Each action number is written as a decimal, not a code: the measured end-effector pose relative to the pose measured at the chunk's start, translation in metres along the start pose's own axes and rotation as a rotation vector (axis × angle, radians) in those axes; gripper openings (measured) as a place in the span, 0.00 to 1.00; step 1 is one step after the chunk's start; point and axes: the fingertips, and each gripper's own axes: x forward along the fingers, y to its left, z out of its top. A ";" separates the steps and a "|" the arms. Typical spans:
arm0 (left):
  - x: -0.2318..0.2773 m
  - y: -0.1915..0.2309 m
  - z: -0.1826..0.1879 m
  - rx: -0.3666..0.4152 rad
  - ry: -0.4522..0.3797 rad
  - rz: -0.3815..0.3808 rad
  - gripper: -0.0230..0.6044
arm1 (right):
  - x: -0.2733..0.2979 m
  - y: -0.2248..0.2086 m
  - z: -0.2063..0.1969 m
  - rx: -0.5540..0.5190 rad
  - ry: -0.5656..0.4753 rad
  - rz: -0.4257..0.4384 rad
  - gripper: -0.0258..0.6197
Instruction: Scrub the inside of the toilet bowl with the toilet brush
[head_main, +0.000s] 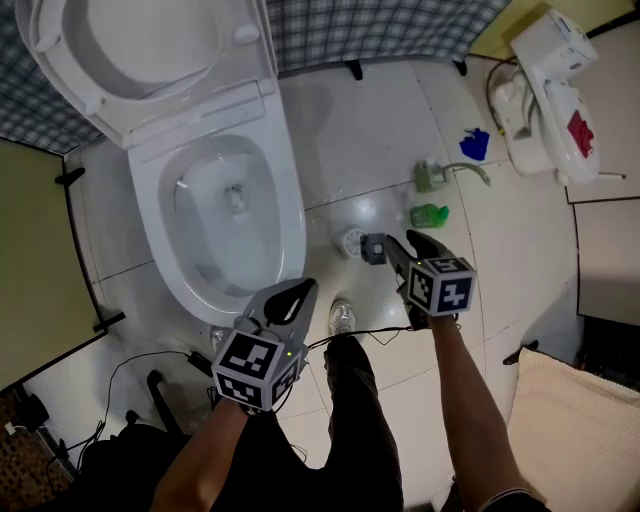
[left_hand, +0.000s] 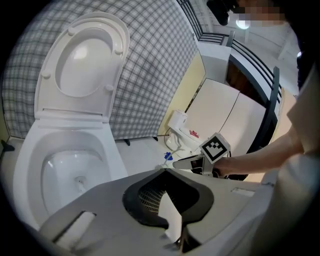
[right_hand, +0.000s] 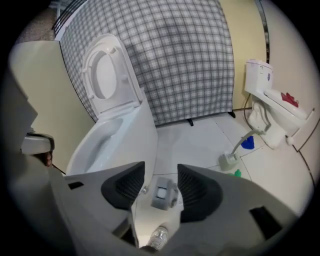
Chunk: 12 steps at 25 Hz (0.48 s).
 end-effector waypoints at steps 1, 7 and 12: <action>-0.006 -0.001 0.009 -0.002 -0.010 0.001 0.05 | -0.012 0.010 0.011 0.012 -0.025 0.025 0.38; -0.050 0.006 0.067 0.019 -0.090 0.034 0.05 | -0.087 0.096 0.109 0.058 -0.245 0.230 0.36; -0.096 0.008 0.121 0.028 -0.171 0.029 0.05 | -0.145 0.186 0.184 -0.013 -0.407 0.432 0.31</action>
